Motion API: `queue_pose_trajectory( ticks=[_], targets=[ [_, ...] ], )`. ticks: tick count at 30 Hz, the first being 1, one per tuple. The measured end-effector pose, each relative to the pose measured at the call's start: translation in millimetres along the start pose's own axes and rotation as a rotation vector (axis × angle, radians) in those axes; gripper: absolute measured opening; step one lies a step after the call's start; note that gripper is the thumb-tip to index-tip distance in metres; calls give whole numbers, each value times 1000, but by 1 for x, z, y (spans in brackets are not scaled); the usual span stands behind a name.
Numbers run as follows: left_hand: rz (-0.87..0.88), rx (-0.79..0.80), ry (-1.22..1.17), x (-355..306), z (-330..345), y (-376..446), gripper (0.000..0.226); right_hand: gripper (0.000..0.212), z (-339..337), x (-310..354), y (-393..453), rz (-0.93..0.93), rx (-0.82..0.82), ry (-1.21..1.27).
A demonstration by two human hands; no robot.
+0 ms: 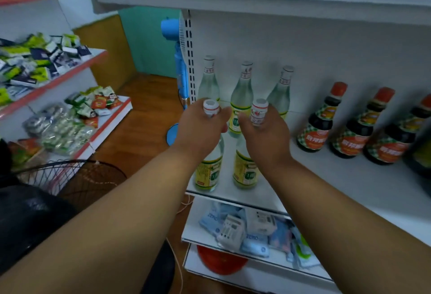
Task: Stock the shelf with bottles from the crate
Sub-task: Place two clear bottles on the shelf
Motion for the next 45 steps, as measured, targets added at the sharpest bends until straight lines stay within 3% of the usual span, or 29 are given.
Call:
queue_pose_trajectory(
  ticks=[10,18,21,26,31,38,42,45],
  targets=[
    [-28,73,-90,34,-4,60,13,32,38,-6,24,84,-68,-9],
    [50,104,-58,41,-2,73,5,45,48,-36,8,134,3,-11],
    [51,108,-69,51,-2,69,21,49,57,-35,20,125,-4,-7],
    [-51,36,117,111,-3,20,76,69,63,-48,19,136,23,-43],
    [-142,56,77,153,12,9,75,88,72,-75,-10,190,-13,-26],
    [-142,79,59,157,16,37,55,81,85,-91,4,304,-65,-115],
    [-86,70,170,158,21,46,69,79,87,-96,1,324,-131,-213],
    [-142,26,191,164,20,44,84,80,90,-97,0,335,-122,-280]
  ],
)
Point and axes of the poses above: each hand's wrist, its own y-axis towards the middle knuckle, its own z-axis out of the palm, x = y × z, the point moved 9 cm from there along y, towards the middle knuckle, and after that the axes turned 2 degrees about z, right-handed, at the moved point
